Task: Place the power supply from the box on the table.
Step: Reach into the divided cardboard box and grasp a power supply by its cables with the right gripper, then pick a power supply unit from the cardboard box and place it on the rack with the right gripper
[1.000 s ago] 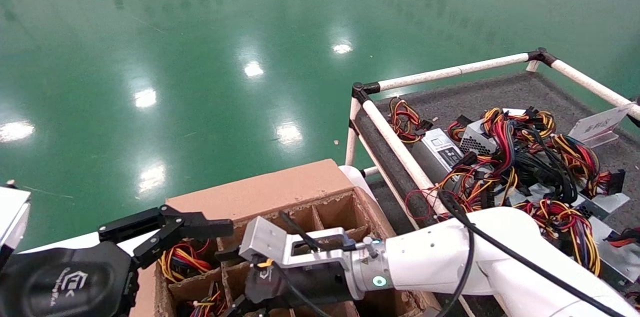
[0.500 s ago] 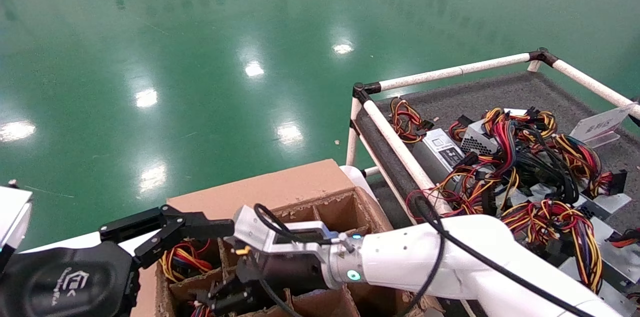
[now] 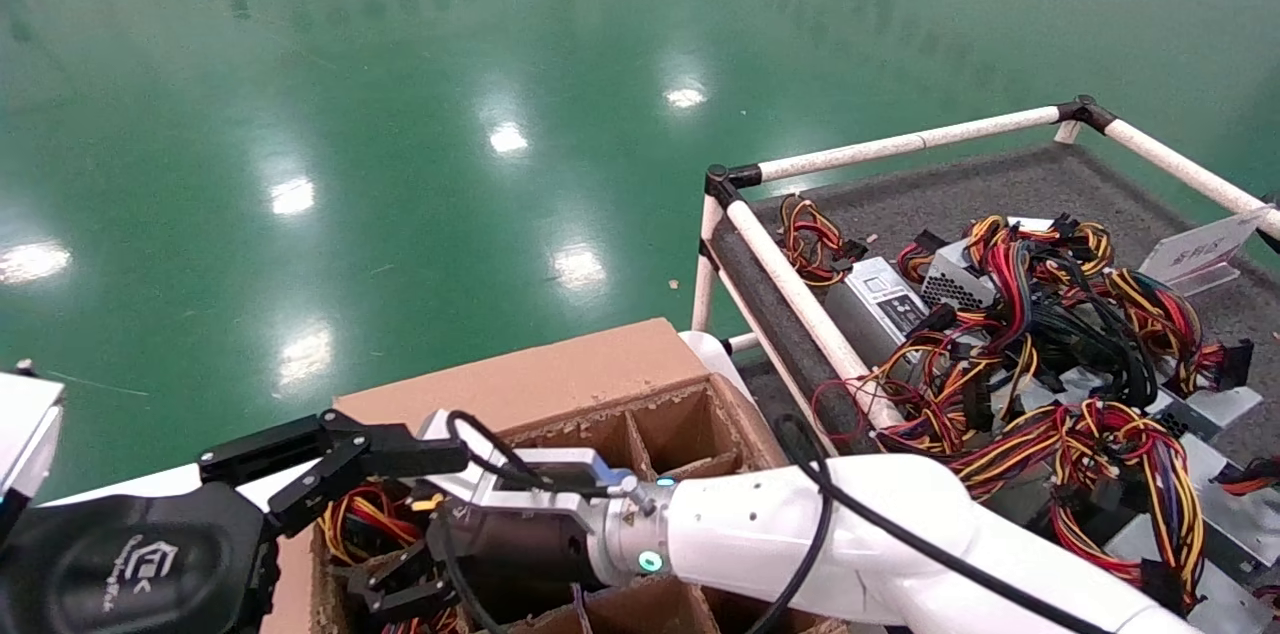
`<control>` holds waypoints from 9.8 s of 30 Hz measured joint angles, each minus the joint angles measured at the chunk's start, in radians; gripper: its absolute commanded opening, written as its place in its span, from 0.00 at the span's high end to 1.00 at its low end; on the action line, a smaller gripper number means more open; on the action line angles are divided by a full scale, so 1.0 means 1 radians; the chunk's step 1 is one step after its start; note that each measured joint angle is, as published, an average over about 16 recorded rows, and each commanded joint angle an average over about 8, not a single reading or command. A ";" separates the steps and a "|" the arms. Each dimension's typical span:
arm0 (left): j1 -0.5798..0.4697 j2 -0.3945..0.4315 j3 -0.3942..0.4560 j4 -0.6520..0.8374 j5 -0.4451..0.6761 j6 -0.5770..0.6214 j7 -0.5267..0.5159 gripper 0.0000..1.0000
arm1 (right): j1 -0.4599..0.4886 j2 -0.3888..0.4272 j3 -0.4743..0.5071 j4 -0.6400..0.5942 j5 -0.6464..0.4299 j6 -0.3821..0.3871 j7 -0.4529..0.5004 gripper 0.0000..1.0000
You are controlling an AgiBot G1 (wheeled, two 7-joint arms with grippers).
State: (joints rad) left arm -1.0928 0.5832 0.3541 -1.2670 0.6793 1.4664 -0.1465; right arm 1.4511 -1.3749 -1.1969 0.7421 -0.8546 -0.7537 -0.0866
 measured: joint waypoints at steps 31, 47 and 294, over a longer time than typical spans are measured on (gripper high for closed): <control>0.000 0.000 0.000 0.000 0.000 0.000 0.000 0.00 | 0.045 -0.002 -0.230 0.058 0.208 0.192 -0.088 1.00; 0.000 0.000 0.001 0.000 0.000 0.000 0.000 0.00 | 0.043 -0.002 -0.268 0.040 0.284 0.198 -0.144 1.00; -0.001 -0.001 0.003 0.001 -0.002 -0.001 0.002 0.00 | 0.141 0.648 0.039 -0.708 1.002 -0.216 -0.100 0.00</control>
State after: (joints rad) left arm -1.0935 0.5819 0.3575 -1.2663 0.6769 1.4649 -0.1446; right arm 1.5926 -0.7274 -1.1580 0.0338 0.1471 -0.9701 -0.1871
